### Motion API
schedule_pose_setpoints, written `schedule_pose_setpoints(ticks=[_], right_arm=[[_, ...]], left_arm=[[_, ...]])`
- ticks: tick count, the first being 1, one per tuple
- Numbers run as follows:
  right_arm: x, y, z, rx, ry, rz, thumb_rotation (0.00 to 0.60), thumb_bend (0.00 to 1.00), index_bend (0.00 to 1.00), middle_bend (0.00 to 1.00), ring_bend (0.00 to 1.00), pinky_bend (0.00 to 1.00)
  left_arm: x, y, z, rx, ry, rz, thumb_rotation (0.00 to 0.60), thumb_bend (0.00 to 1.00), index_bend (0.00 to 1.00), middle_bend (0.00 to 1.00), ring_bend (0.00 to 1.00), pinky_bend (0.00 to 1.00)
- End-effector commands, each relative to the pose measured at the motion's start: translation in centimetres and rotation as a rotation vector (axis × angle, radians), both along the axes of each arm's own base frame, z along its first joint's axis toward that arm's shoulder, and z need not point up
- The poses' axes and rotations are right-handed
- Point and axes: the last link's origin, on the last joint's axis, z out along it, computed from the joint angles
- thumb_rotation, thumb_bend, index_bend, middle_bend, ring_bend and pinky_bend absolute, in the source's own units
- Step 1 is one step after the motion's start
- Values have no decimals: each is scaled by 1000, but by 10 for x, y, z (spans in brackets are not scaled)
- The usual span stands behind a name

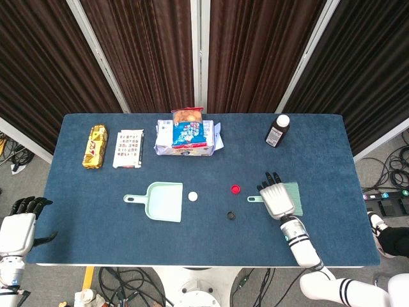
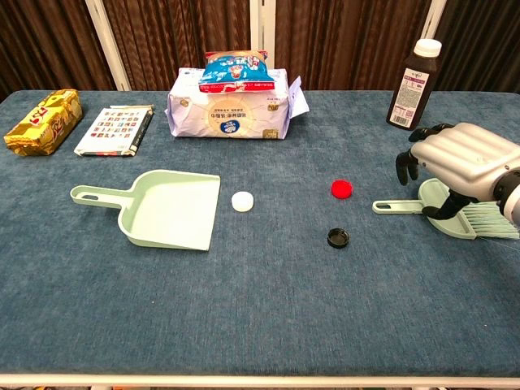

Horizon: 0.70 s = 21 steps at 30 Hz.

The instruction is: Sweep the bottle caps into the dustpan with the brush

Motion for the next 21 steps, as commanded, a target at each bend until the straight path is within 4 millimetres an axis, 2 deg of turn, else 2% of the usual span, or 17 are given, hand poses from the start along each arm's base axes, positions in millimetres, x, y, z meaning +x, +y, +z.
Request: schedule_pose_setpoints(ticks=[1,21], right_arm=[[-2,-1,-6,-6,-3,-5,600,157,420,412,126,161],[-3,-10,-29,28,20,-3,600,184,481,468,164,177]], left_arm=[[-1,1,-1,-3,-4,3,600,123,277,208,131,131],[-6,2,-2,-15,-15,20,600,123,277,208,131,131]])
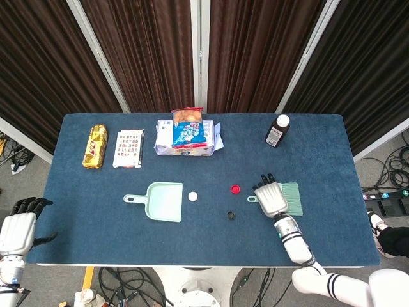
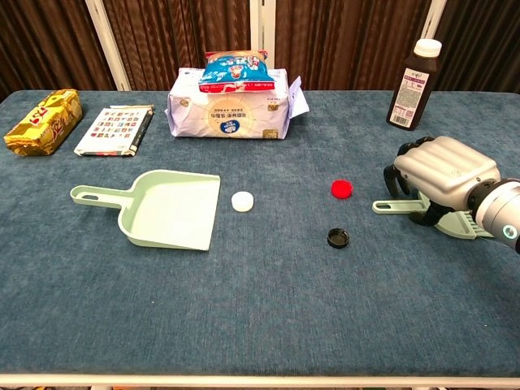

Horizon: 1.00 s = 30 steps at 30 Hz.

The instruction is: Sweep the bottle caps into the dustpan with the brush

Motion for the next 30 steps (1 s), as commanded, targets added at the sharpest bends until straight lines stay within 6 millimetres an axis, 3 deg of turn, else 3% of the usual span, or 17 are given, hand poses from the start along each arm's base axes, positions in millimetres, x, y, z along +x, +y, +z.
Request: schedule_pose_setpoints(ticks=[1,11,17,23,30], right_arm=[[0,0,-3,6,-3,-1,600,197,486,472,167,179],[-1,1,-6,19,-22,-17,600,276,530,520,209,202],[-2,-1,7,13,-80,-24,600,386,636,608,290,249],[4,-6,48,-12,-190,-8,600,520,682,642,320,264],[23,-15,110,-53,-308,29,600,522,685,645,323,257]], left_arm=[[0,0,0,0,-2,2,600,123,277,208,131,131],[0,1,1,-3,1,-3,600,123,277,208,131,131],[7,15,6,-26,23,-57,600,123,277,208,131,131],[26,48,10,-91,54,-133,600,123,291,227,131,131],[60,87,-6,-188,111,-218,600,123,341,299,183,137]])
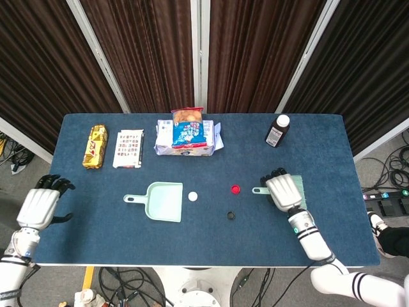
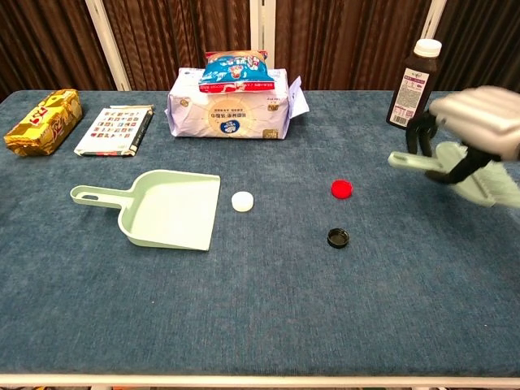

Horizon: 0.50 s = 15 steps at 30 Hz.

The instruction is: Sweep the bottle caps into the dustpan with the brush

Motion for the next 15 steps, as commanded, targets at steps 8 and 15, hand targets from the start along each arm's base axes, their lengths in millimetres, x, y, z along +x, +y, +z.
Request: schedule_pose_setpoints(ticks=[8,15], right_arm=[[28,-19,65,-51,-92,37,600,522,688,645,318,234],[29,-23,70,-41,-96,28,600,522,689,645,318,219]], left_arm=[[50,50,-51,-175,77,-99,600,132,343,302,185,147],[71,64,-95,-261,128,-109,600,139,357,339,217,189]])
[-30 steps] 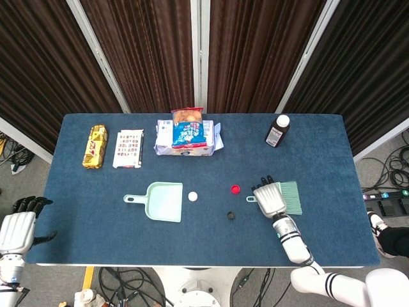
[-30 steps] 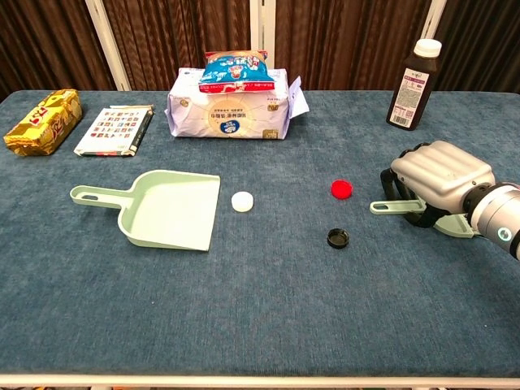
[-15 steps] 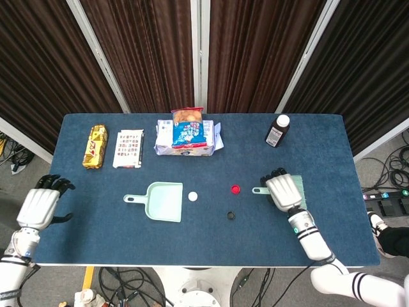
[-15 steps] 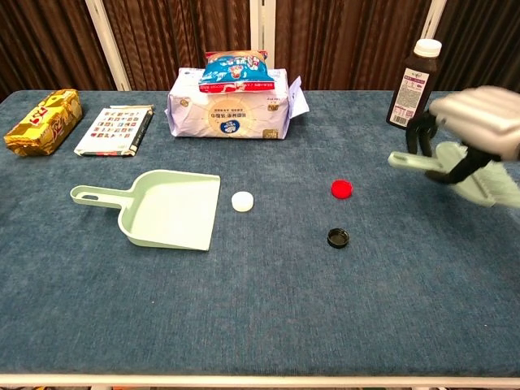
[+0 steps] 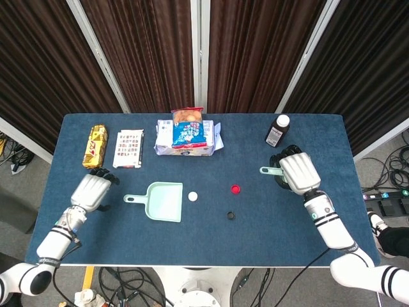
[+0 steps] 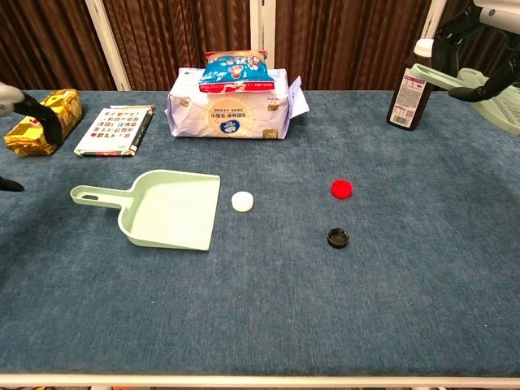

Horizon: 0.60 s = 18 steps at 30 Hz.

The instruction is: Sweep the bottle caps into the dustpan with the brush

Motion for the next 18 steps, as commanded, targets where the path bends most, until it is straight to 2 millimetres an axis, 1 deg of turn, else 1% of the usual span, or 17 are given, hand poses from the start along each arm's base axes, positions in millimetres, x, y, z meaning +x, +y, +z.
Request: schedule_pose_setpoints(ticks=[1,4,10,13,15,18], right_arm=[[-2,0,0,6,-3,-7,600,522,689,645,318,218],[-5,0,-2,8,2,-13,600,522,689,645,318,215],[-10,0,-4,17,1,-28,600,523,689,645,318,212],[-12,0,-5,15,2,-31,600,522,689,645,318,212],[-13,0,-6,15,1,-32,600,522,689,645,318,211],[-14,1,-6,17,-1,-35,600,523,689,645,318,210]], left_arm=[[10,6,-26,-42,35,2,600,139,359,341,219,194],[14,7,-38,-47,67,7,600,140,375,342,219,200],[25,9,-53,-45,66,34,600,146,388,358,219,214],[33,11,-61,-56,57,37,600,171,394,365,223,218],[39,12,-66,-56,46,29,600,192,414,390,246,232],[43,15,-70,-56,41,29,600,203,431,410,259,245]])
